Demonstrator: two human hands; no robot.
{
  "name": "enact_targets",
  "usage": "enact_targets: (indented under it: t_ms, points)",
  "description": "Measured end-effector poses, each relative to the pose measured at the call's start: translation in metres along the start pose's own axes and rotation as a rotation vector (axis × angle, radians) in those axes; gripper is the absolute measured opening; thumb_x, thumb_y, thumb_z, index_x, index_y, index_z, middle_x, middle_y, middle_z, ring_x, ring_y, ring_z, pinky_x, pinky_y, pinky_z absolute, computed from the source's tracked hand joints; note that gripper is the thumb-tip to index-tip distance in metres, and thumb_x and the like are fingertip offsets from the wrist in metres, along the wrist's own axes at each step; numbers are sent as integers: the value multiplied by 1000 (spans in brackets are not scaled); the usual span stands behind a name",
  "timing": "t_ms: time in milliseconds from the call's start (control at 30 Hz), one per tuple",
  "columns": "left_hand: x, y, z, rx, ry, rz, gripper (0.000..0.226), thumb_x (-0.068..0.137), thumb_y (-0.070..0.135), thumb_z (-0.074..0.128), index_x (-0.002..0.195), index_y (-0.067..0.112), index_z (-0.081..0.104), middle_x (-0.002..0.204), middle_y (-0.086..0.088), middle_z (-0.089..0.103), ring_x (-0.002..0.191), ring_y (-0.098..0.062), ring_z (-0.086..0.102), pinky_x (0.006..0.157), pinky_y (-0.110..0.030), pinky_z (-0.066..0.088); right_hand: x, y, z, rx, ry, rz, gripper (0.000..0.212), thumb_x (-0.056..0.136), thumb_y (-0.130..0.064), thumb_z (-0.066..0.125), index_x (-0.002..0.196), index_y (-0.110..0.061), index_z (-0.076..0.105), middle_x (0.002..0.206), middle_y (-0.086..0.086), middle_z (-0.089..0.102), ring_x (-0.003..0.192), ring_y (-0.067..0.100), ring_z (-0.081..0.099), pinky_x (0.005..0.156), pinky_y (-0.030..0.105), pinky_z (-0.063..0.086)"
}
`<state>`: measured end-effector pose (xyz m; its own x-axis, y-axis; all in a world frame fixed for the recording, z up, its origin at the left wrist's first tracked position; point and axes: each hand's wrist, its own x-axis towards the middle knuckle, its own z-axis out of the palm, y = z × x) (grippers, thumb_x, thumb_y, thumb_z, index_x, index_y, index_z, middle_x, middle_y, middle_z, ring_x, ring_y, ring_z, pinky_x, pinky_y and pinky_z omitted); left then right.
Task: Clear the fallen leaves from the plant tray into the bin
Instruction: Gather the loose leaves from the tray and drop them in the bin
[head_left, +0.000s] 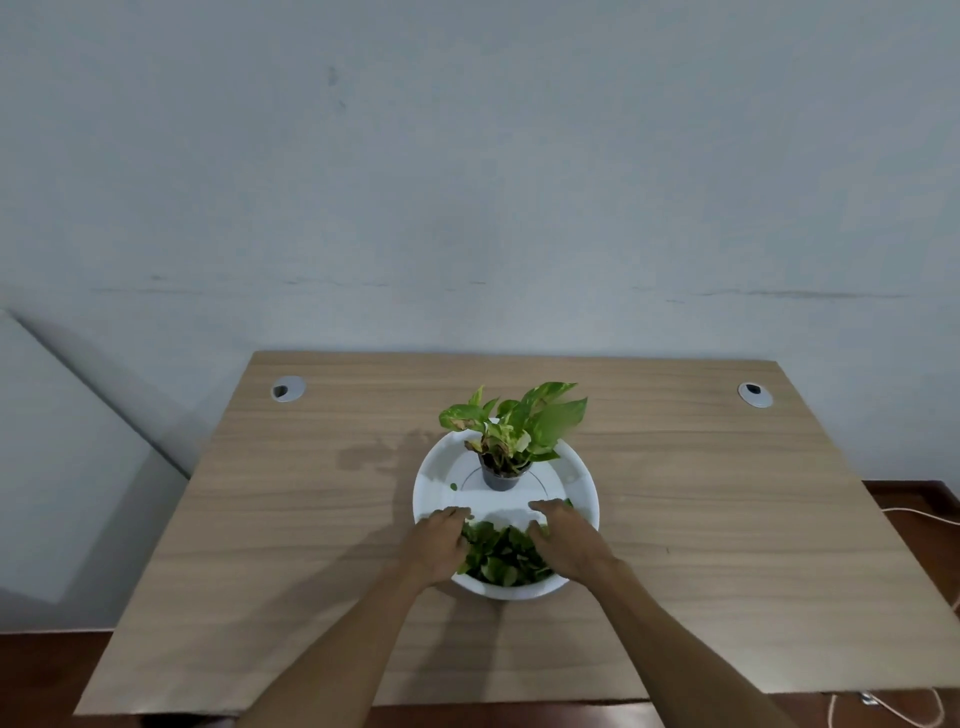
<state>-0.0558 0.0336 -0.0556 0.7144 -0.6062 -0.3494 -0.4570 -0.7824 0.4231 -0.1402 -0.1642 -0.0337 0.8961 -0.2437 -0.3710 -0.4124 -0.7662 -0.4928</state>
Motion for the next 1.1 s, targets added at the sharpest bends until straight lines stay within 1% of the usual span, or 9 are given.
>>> enact_targets:
  t_ms: [133, 333, 500, 667, 767, 833, 933, 1033, 1100]
  points:
    - [12, 4, 1, 38, -65, -45, 55, 98, 19, 36, 150, 6, 24, 155, -13, 33, 142, -29, 31, 113, -42, 33, 13, 8, -2, 14, -115, 106, 54, 104, -32, 35, 151, -6, 30, 154, 18, 36, 146, 30, 28, 117, 39, 29]
    - [41, 2, -5, 74, -62, -87, 60, 98, 19, 39, 152, 4, 16, 158, -16, 24, 146, -32, 23, 117, -41, 27, 39, 21, -1, -63, -145, 92, 60, 100, -22, 37, 154, -5, 18, 159, 19, 20, 150, 32, 14, 120, 40, 22]
    - [55, -6, -5, 155, -87, -98, 67, 99, 20, 41, 154, 5, 7, 164, -13, 10, 151, -28, 11, 123, -37, 16, 53, 34, -2, -195, -160, 40, 55, 100, -22, 37, 151, -4, 25, 155, 20, 29, 147, 34, 19, 120, 39, 19]
    - [55, -6, -1, 198, -117, -92, 65, 100, 24, 38, 153, 0, 9, 163, -16, 11, 150, -28, 14, 122, -35, 17, 52, 40, -1, -278, -158, -5, 54, 100, -20, 37, 151, -6, 26, 157, 17, 28, 148, 32, 19, 119, 40, 22]
    - [48, -4, 2, 216, -162, -94, 62, 101, 24, 35, 153, -1, 10, 163, -17, 10, 150, -28, 13, 123, -36, 17, 48, 38, 1, -338, -145, -19, 52, 100, -21, 38, 148, -4, 29, 152, 17, 34, 145, 31, 26, 118, 39, 23]
    - [41, -1, 3, 217, -167, -87, 58, 101, 23, 34, 151, 0, 17, 162, -19, 13, 150, -28, 15, 122, -36, 18, 45, 35, 3, -359, -138, -12, 50, 100, -22, 38, 145, -2, 33, 149, 18, 37, 141, 32, 32, 117, 39, 25]
    - [34, 5, 1, 170, -141, -96, 49, 99, 21, 36, 143, 0, 36, 156, -18, 29, 144, -30, 29, 118, -40, 28, 41, 30, 2, -375, -138, -5, 40, 99, -23, 38, 132, -2, 46, 137, 18, 47, 130, 33, 44, 112, 40, 31]
    - [31, 7, 1, 150, -107, -90, 36, 96, 19, 38, 124, 0, 51, 134, -17, 51, 124, -33, 49, 102, -46, 43, 36, 25, -2, -340, -145, -2, 31, 99, -22, 39, 116, -2, 56, 124, 19, 55, 114, 33, 55, 100, 40, 42]
    - [28, 7, 1, 157, -85, -68, 29, 97, 18, 38, 114, 1, 54, 123, -17, 55, 115, -31, 52, 96, -45, 45, 32, 22, -1, -291, -134, 17, 32, 99, -22, 40, 111, 1, 59, 121, 20, 57, 110, 33, 59, 93, 39, 48]
